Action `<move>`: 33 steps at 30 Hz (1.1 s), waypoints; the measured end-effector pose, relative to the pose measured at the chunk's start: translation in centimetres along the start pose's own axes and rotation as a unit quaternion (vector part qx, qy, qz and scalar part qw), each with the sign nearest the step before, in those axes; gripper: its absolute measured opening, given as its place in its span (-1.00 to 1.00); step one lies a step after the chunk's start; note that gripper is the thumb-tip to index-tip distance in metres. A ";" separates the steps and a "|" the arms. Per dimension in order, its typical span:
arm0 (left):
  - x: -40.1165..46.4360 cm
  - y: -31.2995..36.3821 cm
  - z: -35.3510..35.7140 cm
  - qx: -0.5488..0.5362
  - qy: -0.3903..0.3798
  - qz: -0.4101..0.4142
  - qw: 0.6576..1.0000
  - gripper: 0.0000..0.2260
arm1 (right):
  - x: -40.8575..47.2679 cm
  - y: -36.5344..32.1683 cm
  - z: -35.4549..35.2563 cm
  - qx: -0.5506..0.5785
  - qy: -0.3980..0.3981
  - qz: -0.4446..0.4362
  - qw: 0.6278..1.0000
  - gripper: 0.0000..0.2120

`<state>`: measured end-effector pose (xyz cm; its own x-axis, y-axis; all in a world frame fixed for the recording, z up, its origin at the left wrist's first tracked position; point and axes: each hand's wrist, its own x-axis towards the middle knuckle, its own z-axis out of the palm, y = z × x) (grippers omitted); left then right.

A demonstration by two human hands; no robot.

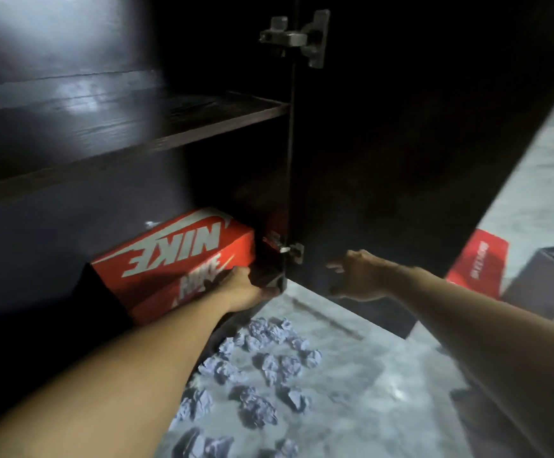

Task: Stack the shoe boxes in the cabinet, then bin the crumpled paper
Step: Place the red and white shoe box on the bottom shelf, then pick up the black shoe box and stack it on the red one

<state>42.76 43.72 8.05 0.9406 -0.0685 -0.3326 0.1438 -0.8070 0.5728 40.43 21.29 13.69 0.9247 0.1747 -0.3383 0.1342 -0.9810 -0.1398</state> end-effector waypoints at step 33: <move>-39.0 34.8 41.1 0.225 -0.419 0.476 0.739 -0.24 | -68.5 25.3 19.8 0.262 0.072 0.613 0.742 -0.42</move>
<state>-1.52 -5.81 10.16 0.0003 -0.9187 -0.3950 -0.7560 -0.2588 0.6012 -26.55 -13.84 14.88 0.2719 -0.8696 -0.4122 -0.9610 -0.2225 -0.1644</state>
